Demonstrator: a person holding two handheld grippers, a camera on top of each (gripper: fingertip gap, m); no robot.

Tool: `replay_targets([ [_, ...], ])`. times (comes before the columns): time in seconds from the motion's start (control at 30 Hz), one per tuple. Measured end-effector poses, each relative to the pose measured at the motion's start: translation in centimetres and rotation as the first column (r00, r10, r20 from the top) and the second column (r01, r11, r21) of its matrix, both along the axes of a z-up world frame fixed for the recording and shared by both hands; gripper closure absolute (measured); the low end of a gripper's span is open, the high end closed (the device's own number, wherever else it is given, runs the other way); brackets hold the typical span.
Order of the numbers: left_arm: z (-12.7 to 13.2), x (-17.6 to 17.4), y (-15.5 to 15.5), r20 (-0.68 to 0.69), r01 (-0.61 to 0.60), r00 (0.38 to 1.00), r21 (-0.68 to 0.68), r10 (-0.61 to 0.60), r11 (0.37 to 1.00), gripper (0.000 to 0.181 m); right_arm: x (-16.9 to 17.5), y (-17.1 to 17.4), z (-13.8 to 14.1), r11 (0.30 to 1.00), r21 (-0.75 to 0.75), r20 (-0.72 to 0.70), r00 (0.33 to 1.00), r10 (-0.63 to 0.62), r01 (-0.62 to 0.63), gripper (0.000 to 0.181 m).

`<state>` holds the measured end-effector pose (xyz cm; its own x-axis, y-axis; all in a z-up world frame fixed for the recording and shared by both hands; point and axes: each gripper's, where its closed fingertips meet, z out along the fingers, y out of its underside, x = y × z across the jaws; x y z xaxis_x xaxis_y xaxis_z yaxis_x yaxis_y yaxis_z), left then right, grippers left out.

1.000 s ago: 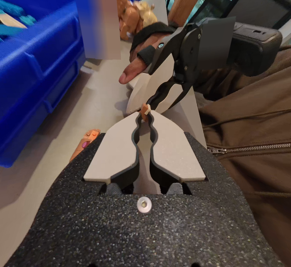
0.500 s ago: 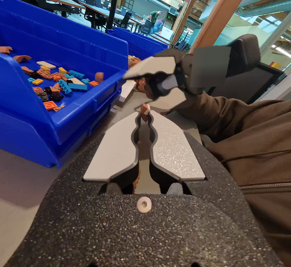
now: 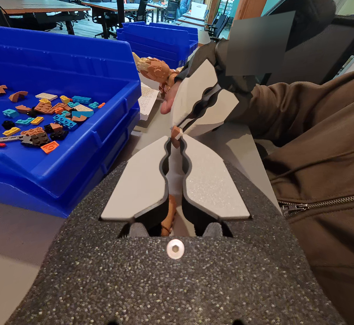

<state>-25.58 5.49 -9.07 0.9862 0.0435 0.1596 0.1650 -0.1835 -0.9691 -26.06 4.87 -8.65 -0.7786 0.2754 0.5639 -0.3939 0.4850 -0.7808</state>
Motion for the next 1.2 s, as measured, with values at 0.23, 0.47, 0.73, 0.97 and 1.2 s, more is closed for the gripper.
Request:
replay_targets([
  [0.23,1.5,-0.1,0.0,0.014,-0.023,1.0,0.1,0.022,0.995,0.164,0.1,0.2,1.7,0.987,-0.16,0.068,0.997,0.022,-0.011,0.176],
  [0.47,1.6,0.6,0.4,0.035,0.01,0.999,0.117,-0.015,0.993,0.161,0.2,0.3,2.3,0.981,-0.192,0.042,0.999,0.015,-0.007,0.176],
  [0.73,1.5,1.3,0.2,-0.08,0.048,0.996,0.07,-0.042,0.996,0.172,1.0,-0.1,2.2,0.976,-0.207,0.086,0.993,0.082,-0.063,0.176],
  [0.97,1.1,2.1,0.2,-0.19,0.068,0.979,-0.015,-0.069,0.998,0.172,2.2,0.0,1.7,0.966,-0.212,0.194,0.962,0.193,-0.151,0.176],
  [1.2,0.0,3.0,0.1,-0.17,0.126,0.976,-0.092,-0.14,0.988,0.172,3.1,0.0,0.6,0.974,-0.117,0.178,0.961,0.212,-0.194,0.176],
])
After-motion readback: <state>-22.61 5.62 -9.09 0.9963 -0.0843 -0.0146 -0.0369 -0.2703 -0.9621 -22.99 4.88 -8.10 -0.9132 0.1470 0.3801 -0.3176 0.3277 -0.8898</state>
